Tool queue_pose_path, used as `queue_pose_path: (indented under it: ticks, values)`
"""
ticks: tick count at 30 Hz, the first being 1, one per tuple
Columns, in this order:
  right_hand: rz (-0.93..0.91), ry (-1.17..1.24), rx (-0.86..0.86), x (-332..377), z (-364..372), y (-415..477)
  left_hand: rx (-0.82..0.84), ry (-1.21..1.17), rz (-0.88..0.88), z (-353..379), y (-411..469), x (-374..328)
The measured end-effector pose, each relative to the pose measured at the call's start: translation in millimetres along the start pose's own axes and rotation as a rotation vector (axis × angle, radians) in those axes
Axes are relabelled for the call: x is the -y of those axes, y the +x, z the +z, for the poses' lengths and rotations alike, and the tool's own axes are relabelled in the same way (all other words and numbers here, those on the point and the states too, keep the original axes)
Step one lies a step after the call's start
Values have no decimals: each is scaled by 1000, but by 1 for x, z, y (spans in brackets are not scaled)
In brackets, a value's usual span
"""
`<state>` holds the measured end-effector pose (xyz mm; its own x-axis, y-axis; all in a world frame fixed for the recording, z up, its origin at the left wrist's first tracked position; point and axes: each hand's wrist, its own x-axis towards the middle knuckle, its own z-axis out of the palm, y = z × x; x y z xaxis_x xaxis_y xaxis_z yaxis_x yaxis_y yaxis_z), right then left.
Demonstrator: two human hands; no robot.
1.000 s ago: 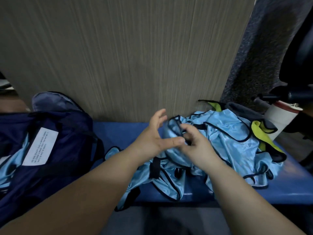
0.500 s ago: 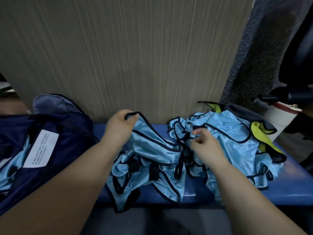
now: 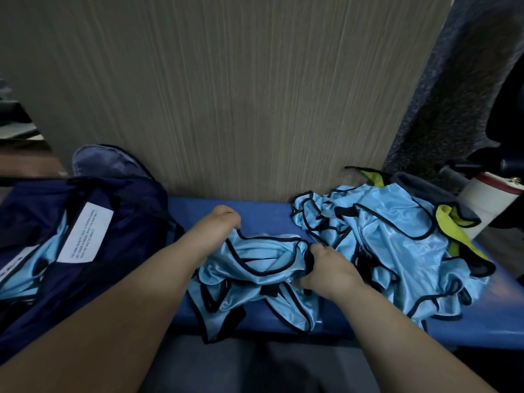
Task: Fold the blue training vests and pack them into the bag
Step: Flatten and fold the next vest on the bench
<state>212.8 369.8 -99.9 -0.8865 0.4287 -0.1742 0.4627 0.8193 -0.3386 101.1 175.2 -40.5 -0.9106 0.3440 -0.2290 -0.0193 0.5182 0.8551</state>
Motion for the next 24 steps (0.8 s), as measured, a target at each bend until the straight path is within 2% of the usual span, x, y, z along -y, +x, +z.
queue_pose_path:
  ticks: [4,9,19,24]
  values:
    - [-34,22,-54,-3,-5,3,183,241,56,6,-5,4]
    - [-19,98,-168,-12,-14,5,247,395,146,10,1,12]
    - [87,259,-341,-31,-28,9,1,271,165,2,7,30]
    - [59,352,-460,-33,-28,9,-143,150,186,1,11,34]
